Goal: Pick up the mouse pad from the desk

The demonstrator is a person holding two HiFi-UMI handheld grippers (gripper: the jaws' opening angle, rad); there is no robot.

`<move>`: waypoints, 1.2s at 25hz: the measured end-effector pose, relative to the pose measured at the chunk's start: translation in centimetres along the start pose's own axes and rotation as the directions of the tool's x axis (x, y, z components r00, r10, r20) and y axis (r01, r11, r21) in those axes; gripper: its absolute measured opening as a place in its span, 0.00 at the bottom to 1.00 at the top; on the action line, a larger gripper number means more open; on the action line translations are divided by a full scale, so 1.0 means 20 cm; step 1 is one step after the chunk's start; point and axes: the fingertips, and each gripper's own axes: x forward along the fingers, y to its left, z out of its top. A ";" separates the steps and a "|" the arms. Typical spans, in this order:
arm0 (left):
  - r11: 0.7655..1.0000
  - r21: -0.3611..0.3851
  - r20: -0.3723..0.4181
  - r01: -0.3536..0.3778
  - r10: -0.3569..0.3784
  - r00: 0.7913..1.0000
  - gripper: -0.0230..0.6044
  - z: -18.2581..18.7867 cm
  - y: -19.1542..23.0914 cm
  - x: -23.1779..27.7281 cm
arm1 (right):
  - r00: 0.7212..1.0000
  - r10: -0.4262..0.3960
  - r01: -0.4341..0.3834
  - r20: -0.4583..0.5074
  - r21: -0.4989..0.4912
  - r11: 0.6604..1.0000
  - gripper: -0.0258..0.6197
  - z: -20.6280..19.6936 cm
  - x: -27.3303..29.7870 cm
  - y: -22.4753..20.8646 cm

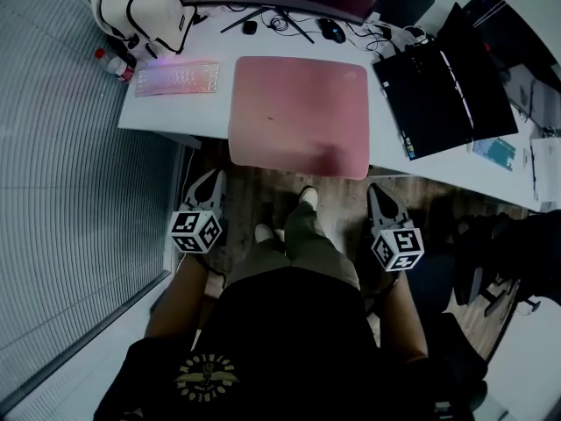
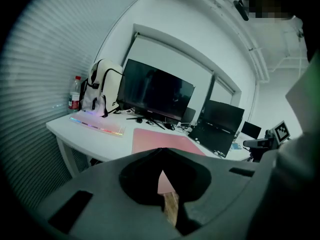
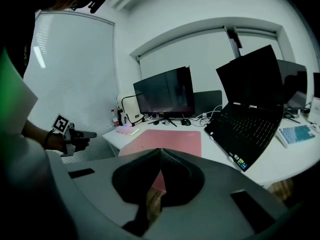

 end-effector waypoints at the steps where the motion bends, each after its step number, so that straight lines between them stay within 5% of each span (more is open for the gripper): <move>1: 1.000 -0.012 -0.013 -0.009 0.009 1.000 0.05 -0.02 0.02 0.02 | 1.000 -0.001 0.001 -0.007 0.006 1.000 0.04 -0.02 0.02 -0.01; 17: 0.998 -0.069 -0.127 -0.011 0.002 0.992 0.06 -0.32 0.22 0.36 | 0.984 0.033 -0.016 -0.173 0.102 0.995 0.18 -0.43 0.31 -0.23; 30: 0.992 -0.128 -0.248 -0.016 -0.017 0.969 0.47 -0.53 0.36 0.62 | 0.955 -0.008 0.069 -0.298 0.197 0.978 0.36 -0.67 0.52 -0.51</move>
